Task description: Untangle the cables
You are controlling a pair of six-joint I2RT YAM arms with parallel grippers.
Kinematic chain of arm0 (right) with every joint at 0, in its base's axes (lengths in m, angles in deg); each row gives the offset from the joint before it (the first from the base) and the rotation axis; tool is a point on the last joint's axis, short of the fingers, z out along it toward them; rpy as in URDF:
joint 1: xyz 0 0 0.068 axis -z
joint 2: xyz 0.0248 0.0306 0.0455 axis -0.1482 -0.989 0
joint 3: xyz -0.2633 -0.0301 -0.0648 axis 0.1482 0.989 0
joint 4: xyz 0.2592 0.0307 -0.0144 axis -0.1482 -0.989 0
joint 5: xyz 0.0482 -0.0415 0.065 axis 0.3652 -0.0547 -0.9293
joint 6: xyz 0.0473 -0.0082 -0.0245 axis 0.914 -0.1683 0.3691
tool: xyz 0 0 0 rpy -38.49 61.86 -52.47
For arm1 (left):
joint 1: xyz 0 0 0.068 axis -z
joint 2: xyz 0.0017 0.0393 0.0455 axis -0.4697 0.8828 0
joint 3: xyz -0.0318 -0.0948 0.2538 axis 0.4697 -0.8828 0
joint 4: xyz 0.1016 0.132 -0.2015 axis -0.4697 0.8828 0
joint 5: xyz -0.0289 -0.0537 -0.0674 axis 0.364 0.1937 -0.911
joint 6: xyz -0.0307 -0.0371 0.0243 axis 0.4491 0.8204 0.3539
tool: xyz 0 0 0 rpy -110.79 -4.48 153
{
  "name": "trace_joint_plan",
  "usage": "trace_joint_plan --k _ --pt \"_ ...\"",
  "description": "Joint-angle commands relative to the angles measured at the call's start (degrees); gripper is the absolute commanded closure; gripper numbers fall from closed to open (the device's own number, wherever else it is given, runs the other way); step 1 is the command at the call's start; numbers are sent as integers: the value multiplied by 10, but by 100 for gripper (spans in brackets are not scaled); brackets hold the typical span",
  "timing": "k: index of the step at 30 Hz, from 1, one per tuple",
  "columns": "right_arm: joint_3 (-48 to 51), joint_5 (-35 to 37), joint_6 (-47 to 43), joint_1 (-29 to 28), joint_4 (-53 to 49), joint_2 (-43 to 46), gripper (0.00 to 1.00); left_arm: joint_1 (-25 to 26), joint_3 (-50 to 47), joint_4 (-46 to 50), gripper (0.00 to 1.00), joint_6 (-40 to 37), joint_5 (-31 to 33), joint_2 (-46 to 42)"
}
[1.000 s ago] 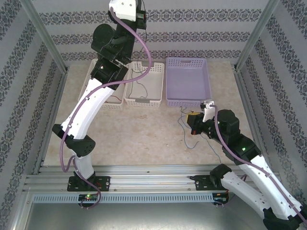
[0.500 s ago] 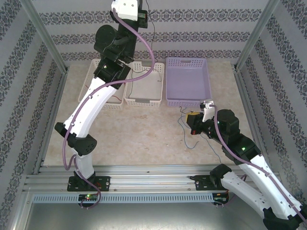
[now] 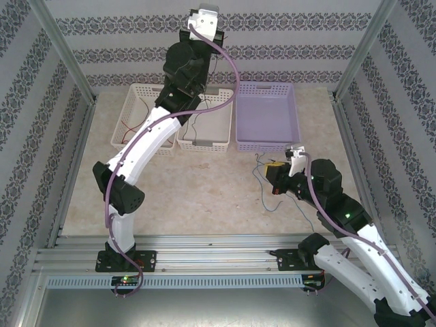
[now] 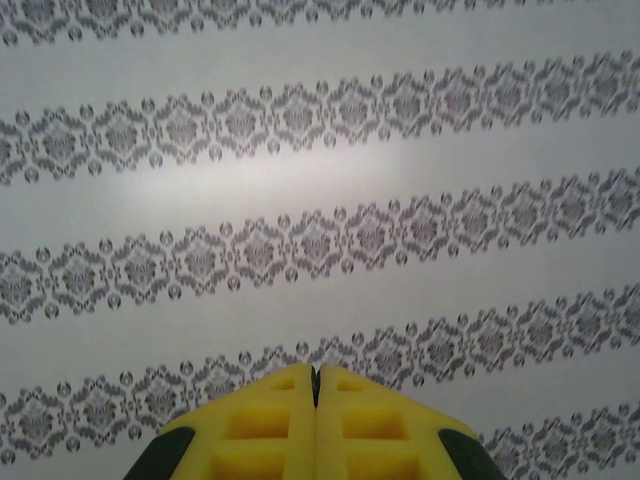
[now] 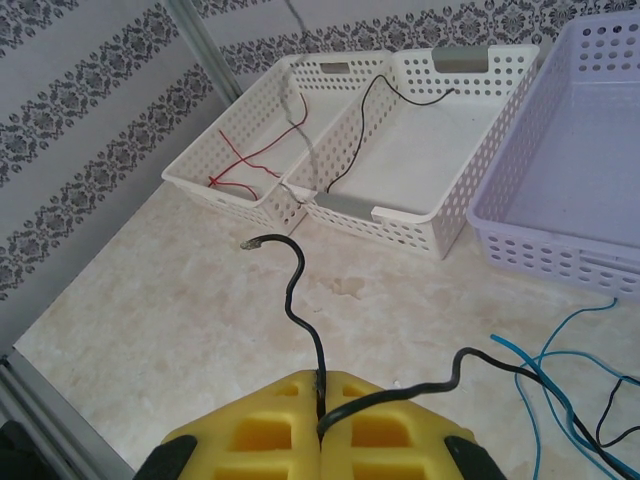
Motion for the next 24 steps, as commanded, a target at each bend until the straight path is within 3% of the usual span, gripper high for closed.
trace_joint_plan --k 1,11,24 --pt "5 -5 -7 -11 7 10 100 -15 -4 -47 100 -6 18 20" --pt "12 4 -7 -28 0 18 100 -32 -53 -52 100 10 42 55" --pt "18 13 -3 -37 -5 27 100 -32 -314 -82 100 113 71 26"
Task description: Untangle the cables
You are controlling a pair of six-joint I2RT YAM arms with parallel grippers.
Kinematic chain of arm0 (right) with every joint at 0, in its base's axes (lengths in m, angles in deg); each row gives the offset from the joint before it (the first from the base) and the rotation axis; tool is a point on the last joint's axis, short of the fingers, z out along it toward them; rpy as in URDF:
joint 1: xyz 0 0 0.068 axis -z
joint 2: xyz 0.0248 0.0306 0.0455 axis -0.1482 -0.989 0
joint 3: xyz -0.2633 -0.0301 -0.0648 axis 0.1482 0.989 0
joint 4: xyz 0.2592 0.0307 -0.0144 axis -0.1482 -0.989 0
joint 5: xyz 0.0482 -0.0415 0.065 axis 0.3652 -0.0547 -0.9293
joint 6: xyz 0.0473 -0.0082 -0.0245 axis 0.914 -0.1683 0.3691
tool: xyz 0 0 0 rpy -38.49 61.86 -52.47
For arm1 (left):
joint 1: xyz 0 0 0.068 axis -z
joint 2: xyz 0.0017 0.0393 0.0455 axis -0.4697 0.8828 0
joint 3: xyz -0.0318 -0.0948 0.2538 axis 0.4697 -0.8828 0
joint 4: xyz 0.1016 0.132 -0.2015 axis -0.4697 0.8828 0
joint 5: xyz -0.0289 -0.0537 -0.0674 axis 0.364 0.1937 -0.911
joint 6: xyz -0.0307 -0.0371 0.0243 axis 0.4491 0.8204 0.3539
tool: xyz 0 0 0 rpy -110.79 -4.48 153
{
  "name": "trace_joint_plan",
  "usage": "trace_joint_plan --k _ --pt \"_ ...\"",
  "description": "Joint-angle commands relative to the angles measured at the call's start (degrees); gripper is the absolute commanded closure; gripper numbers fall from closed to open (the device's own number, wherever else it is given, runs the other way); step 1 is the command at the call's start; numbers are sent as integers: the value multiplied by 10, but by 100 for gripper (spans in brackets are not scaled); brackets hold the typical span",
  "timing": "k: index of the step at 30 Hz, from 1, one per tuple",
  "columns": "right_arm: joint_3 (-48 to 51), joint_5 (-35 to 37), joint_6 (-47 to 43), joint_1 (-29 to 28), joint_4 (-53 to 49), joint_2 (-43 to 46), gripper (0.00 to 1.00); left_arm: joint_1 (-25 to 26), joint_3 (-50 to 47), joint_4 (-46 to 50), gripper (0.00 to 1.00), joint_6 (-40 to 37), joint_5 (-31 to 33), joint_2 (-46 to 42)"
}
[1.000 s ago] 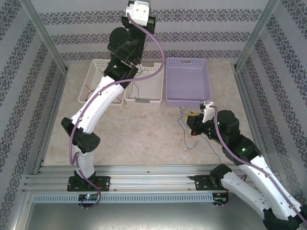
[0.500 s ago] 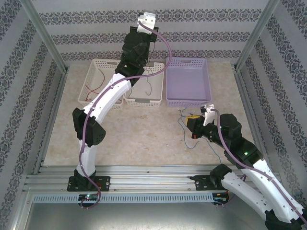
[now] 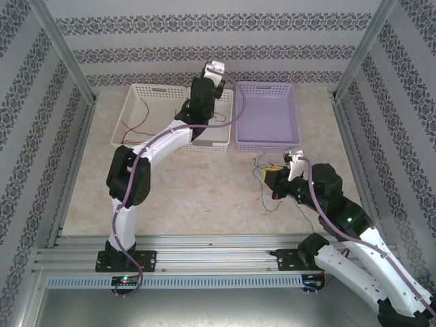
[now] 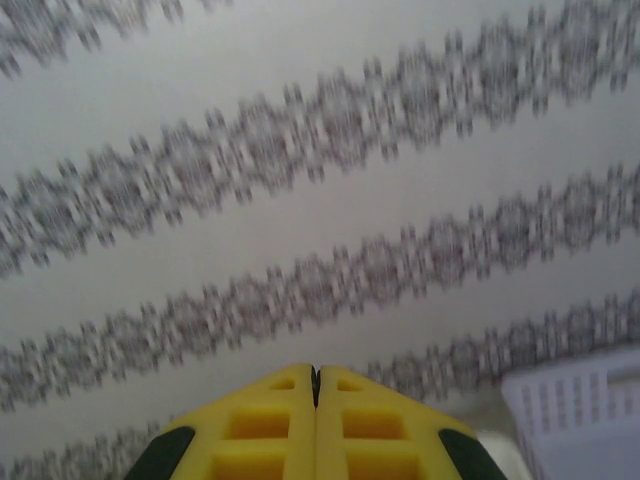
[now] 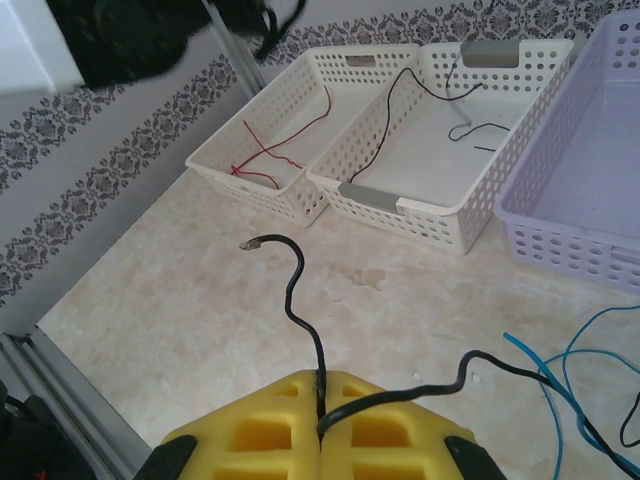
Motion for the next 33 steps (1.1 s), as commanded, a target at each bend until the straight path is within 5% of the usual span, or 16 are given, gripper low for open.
trace_joint_plan --k 1,8,13,25,33 --pt "7 11 -3 -7 -1 7 100 -3 -51 -28 100 66 17 -27" --pt "2 11 -2 -9 -5 6 100 -5 -131 32 99 167 11 -23" --pt "-4 11 2 -14 -9 6 100 -12 -107 117 86 216 -13 -3" --pt "-9 18 14 -20 -12 -4 100 -29 -55 278 19 281 -107 -32" --pt "-51 -9 40 -12 -8 -53 100 -42 17 464 9 356 -196 -76"
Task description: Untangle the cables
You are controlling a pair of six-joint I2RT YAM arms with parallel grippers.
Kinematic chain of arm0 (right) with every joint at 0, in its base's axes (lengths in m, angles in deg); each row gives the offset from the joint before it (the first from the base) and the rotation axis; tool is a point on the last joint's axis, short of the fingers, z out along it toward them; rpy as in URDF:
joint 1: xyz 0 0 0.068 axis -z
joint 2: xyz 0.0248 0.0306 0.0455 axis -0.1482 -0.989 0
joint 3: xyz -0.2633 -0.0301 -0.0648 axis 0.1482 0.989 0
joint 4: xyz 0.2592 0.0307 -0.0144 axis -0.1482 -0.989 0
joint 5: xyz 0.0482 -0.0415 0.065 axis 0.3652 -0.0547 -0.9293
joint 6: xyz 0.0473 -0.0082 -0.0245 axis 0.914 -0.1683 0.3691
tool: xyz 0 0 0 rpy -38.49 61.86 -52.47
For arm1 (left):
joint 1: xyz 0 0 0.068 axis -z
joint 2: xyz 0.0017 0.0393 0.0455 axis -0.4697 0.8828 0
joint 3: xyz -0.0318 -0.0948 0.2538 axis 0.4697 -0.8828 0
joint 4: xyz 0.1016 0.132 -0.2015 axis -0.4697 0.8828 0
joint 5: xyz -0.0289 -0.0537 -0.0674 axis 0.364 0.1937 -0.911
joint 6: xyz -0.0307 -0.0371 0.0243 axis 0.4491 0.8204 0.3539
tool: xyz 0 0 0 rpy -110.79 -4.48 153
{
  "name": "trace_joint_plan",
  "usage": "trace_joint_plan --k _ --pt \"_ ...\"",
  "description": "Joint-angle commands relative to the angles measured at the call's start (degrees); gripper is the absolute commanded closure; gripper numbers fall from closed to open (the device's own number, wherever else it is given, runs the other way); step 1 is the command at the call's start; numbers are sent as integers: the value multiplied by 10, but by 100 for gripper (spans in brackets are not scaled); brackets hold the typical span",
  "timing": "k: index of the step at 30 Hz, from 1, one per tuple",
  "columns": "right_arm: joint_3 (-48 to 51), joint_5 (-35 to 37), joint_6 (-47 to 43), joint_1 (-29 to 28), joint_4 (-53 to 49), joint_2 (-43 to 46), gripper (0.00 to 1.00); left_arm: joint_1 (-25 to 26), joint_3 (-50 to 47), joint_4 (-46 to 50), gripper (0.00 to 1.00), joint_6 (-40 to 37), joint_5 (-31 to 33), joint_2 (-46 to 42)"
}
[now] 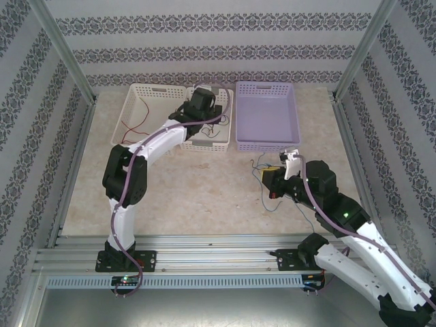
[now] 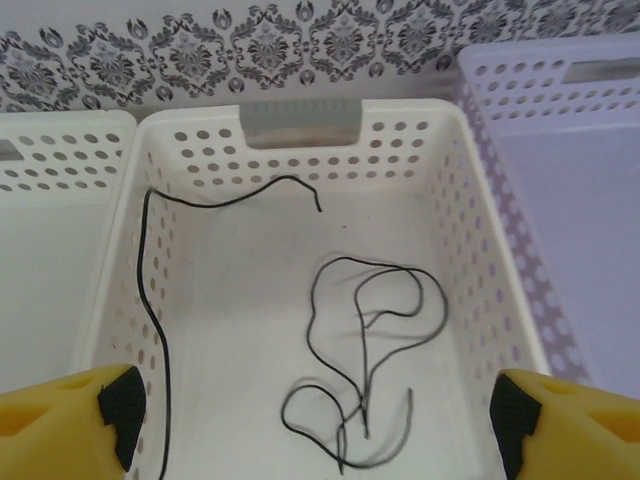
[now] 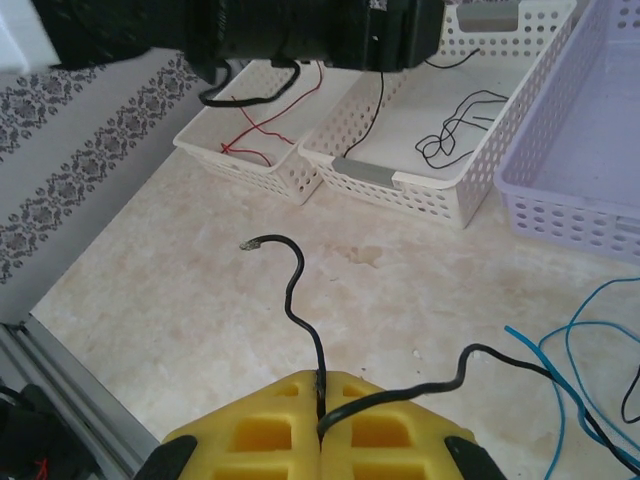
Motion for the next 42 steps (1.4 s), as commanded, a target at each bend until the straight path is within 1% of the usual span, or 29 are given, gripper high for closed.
trace_joint_plan --k 1,4,6,8,11,15,17,23,28,31,33,38,42 --pt "-42 -37 29 6 18 -25 100 -12 12 98 8 63 -80 -74" --pt "-77 -85 55 18 34 -57 100 -11 -38 102 8 107 -164 -129" --pt "-96 -122 79 25 58 -77 100 -11 -96 81 9 147 -222 -168" --pt "-113 -163 106 31 91 -99 100 -6 -188 16 9 197 -289 -213" --pt "-136 -211 146 36 135 -126 100 9 -300 -60 11 246 -346 -265" --pt "-158 -250 183 41 176 -151 100 44 -427 -153 12 286 -370 -321" --pt "-166 -260 196 43 184 -157 100 67 -489 -227 12 305 -384 -337" --pt "-168 -261 206 44 189 -155 100 144 -579 -378 12 313 -412 -335" --pt "-165 -257 204 45 185 -154 100 197 -592 -463 11 299 -434 -308" --pt "-166 -257 205 49 186 -157 100 227 -579 -473 12 281 -429 -278" --pt "-167 -259 207 49 186 -158 100 238 -568 -475 13 276 -421 -257" --pt "-172 -259 205 53 181 -150 100 245 -558 -466 18 258 -401 -224" --pt "-173 -262 203 61 173 -147 100 245 -568 -423 19 229 -369 -231"
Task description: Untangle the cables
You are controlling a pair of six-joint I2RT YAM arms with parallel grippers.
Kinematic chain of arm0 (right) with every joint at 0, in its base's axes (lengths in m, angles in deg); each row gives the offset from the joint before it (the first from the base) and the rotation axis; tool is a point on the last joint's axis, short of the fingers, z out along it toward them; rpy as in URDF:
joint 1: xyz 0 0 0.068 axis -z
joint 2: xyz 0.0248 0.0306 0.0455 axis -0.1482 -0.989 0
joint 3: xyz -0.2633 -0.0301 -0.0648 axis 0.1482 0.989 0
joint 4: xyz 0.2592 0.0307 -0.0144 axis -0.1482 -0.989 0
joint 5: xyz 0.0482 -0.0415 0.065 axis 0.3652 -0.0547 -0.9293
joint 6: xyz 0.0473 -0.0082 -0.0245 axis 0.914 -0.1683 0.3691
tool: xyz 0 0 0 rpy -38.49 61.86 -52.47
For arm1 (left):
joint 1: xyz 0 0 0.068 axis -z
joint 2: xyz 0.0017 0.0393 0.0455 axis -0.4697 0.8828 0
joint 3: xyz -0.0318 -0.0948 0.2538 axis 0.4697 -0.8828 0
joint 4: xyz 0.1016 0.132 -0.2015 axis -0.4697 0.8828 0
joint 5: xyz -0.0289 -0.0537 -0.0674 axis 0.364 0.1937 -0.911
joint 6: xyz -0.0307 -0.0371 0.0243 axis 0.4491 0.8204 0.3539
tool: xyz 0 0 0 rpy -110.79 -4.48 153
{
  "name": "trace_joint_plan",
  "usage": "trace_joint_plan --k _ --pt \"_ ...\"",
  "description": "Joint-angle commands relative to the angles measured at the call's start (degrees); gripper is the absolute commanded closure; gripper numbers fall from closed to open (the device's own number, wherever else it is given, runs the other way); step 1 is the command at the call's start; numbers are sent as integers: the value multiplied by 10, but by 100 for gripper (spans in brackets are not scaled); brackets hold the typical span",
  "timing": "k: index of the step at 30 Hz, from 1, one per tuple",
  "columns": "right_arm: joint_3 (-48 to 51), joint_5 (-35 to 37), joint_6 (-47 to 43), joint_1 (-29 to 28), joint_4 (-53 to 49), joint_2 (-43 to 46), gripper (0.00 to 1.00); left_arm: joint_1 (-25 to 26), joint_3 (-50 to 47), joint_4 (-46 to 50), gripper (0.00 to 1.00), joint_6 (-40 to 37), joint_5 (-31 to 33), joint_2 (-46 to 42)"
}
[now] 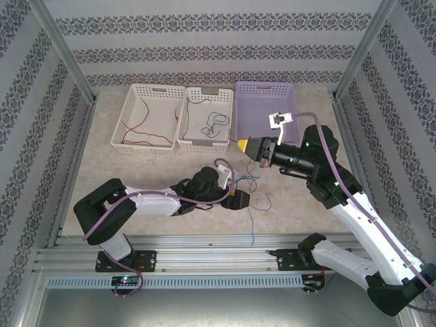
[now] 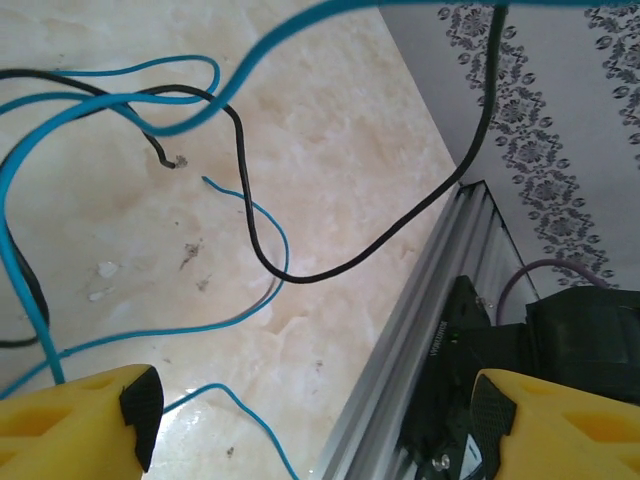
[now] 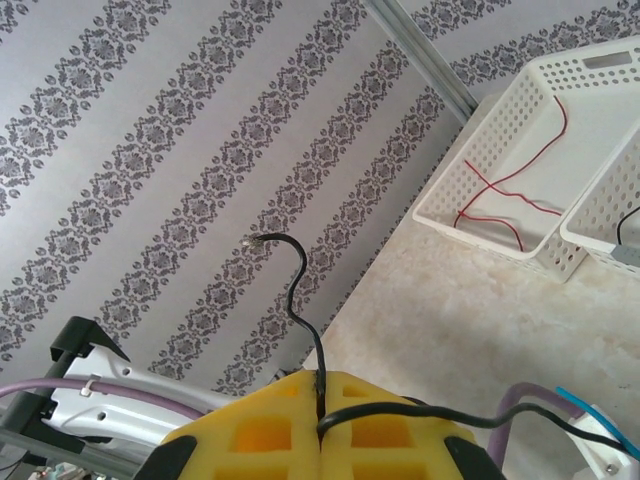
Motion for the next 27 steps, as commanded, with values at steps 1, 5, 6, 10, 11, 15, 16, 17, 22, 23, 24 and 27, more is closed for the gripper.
trace_joint_plan --k 1,5,6,10,11,15,16,17,22,23,24,27 --pt "-18 -11 4 10 8 12 100 5 1 21 20 -44 40 -14" --pt "-18 -13 3 17 8 15 100 5 -18 54 19 -73 78 -54" --pt "-19 -13 2 18 8 15 100 5 -21 60 19 -79 82 -63" --pt "-22 -15 1 21 6 13 100 6 -23 103 18 -105 98 -86" --pt "-23 -15 1 22 5 12 100 6 -24 110 18 -109 102 -87" --pt "-23 -14 2 22 7 12 100 10 -19 116 19 -117 103 -67" --pt "-23 -13 2 22 8 12 100 15 -11 128 20 -125 108 -59" --pt "-23 -13 3 22 8 12 100 22 -1 142 21 -134 120 -52" --pt "-27 -13 4 22 9 10 100 40 12 170 35 -153 155 -33" --pt "-28 -13 5 22 8 10 100 43 13 178 35 -156 168 -31" --pt "-29 -14 5 22 9 10 100 45 14 183 36 -158 180 -30" --pt "-27 -15 7 22 11 11 100 51 16 191 36 -157 218 -25"
